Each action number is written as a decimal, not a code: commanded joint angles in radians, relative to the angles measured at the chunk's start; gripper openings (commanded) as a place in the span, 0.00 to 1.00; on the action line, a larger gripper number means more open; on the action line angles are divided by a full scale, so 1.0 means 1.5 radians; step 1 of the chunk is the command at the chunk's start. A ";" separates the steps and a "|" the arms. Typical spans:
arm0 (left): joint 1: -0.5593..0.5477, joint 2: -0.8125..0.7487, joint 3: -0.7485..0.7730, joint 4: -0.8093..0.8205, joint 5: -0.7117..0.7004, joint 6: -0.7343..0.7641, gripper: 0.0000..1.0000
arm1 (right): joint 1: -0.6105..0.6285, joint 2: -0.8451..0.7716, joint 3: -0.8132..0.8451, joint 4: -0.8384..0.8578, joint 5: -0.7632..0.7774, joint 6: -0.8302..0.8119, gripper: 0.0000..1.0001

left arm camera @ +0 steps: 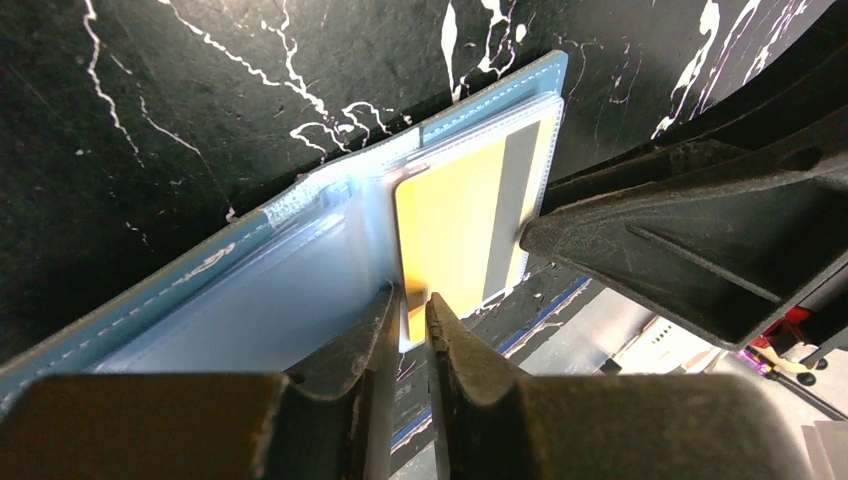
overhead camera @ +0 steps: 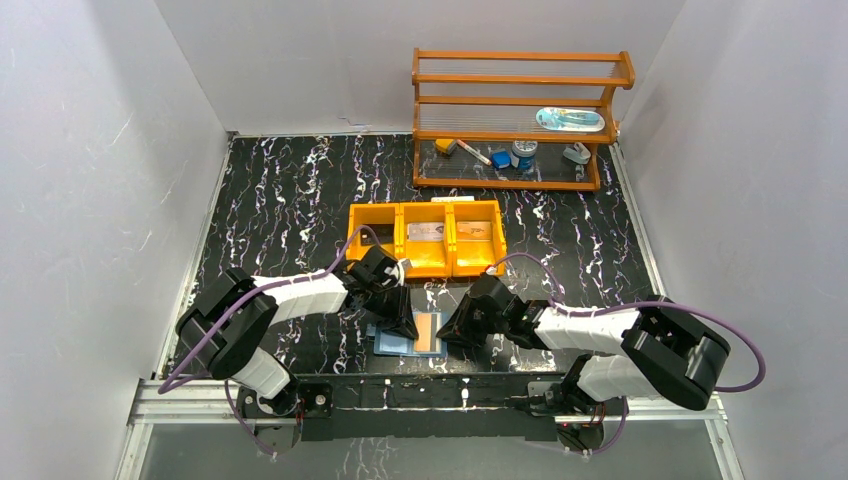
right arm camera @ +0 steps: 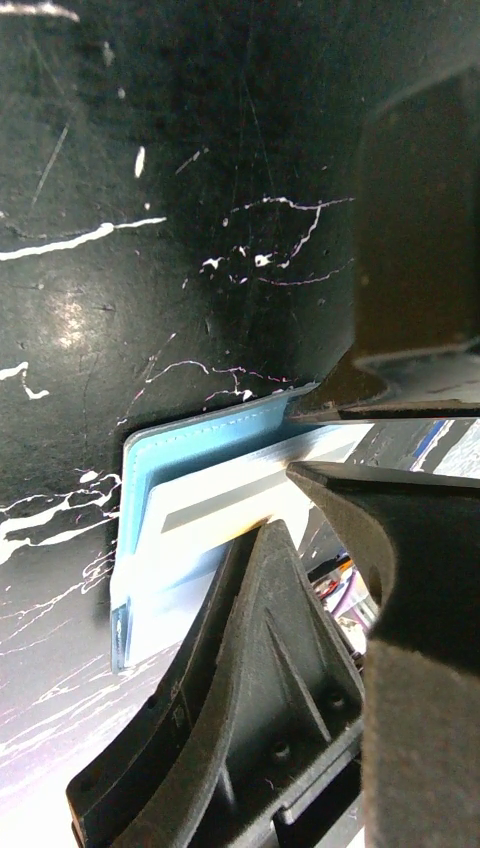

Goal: Take the credit cards out of the card holder

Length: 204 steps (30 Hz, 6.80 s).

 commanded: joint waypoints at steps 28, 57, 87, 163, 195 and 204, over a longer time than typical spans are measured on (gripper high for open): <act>-0.003 -0.023 -0.008 -0.018 -0.020 0.003 0.06 | 0.008 -0.086 0.082 -0.121 0.054 -0.054 0.35; -0.003 -0.029 -0.025 -0.011 -0.046 -0.024 0.29 | 0.013 0.072 0.073 -0.053 -0.016 -0.032 0.31; 0.000 -0.132 -0.019 -0.120 -0.156 0.008 0.00 | 0.012 0.065 0.058 -0.071 0.004 -0.017 0.30; 0.125 -0.309 0.102 -0.174 -0.095 0.034 0.00 | -0.027 -0.113 0.187 -0.139 0.082 -0.269 0.79; 0.180 -0.250 0.000 0.341 0.260 -0.289 0.00 | -0.261 -0.032 0.134 0.303 -0.393 -0.119 0.51; 0.190 -0.219 -0.017 0.422 0.300 -0.327 0.00 | -0.264 -0.017 0.103 0.436 -0.440 -0.065 0.30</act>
